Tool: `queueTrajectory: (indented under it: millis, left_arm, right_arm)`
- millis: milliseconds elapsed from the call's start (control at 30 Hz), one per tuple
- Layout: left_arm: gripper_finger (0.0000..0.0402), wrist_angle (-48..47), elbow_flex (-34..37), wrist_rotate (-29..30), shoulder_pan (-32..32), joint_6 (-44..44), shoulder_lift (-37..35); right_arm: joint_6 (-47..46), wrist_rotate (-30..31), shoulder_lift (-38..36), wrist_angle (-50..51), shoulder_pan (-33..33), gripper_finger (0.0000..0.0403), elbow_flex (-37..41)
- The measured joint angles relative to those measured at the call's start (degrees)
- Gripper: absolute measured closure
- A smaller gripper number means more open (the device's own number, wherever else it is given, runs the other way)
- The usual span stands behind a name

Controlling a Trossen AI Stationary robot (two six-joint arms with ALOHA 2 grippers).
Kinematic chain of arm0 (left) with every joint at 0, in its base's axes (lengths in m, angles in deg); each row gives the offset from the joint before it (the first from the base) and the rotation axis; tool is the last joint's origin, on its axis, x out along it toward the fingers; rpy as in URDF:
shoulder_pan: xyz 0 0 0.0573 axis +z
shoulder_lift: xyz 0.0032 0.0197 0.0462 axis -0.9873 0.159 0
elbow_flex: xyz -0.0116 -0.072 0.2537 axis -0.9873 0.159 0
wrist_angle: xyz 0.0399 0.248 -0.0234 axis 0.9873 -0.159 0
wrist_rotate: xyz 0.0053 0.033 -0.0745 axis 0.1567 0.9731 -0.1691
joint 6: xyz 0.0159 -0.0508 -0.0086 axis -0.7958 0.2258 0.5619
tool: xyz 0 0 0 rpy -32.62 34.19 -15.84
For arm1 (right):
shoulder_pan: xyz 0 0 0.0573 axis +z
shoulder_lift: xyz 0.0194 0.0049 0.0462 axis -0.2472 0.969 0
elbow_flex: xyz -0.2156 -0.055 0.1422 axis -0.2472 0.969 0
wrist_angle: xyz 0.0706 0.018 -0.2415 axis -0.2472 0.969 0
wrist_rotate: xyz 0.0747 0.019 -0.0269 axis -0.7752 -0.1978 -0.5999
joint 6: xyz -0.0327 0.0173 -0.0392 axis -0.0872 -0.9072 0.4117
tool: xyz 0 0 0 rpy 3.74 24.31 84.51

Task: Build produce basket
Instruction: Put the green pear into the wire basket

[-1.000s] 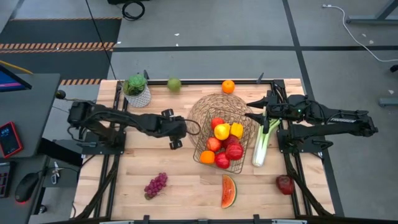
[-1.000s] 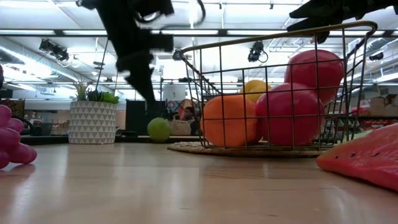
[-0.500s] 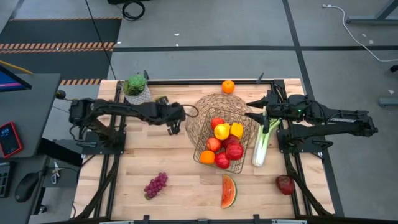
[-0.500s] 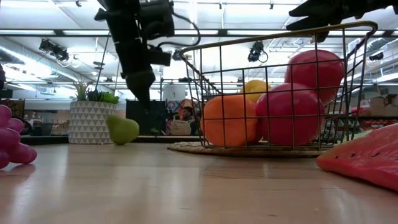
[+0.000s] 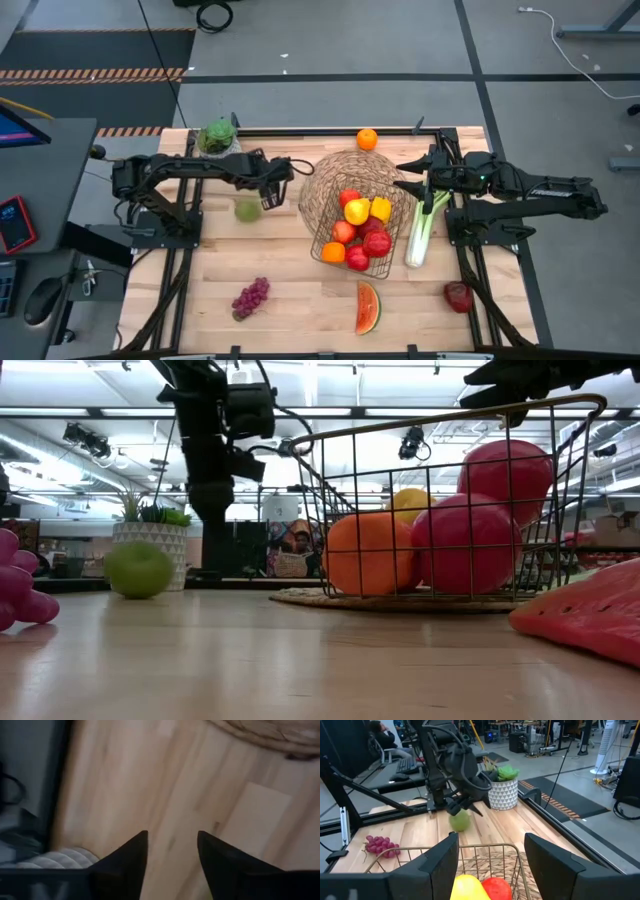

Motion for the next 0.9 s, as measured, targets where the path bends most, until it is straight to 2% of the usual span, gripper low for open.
queueTrajectory:
  millis: [200, 333, 433, 600, 667, 900]
  left_arm:
    - [0.0164, -6.83, -0.04, -1.96, -0.06, 1.85, -0.69]
    - [0.0144, -14.46, -2.16, -2.01, -0.22, 4.25, -1.18]
    - [0.0141, -21.79, -4.55, -2.53, 0.03, 10.30, -1.25]
    - [0.0141, -30.29, -4.74, -4.85, 0.74, 18.82, -1.27]
    - [0.0140, -31.44, -4.74, -6.45, 1.37, 20.23, -1.17]
    - [0.0142, -30.45, -4.72, -6.38, 4.19, 21.18, -1.11]
  right_arm:
    - [0.00, 0.00, 0.00, 0.02, 0.02, 0.0172, 0.00]
    - [0.00, 0.00, -0.02, 0.02, 0.00, 0.0172, 0.00]
    - [0.00, 0.00, 0.00, 0.02, 0.01, 0.0172, 0.00]
    - [0.00, 0.00, 0.00, 0.02, 0.02, 0.0172, 0.00]
    - [0.00, 0.00, 0.00, 0.02, 0.00, 0.0172, 0.00]
    - [0.00, 0.00, 0.00, 0.02, 0.02, 0.0172, 0.00]
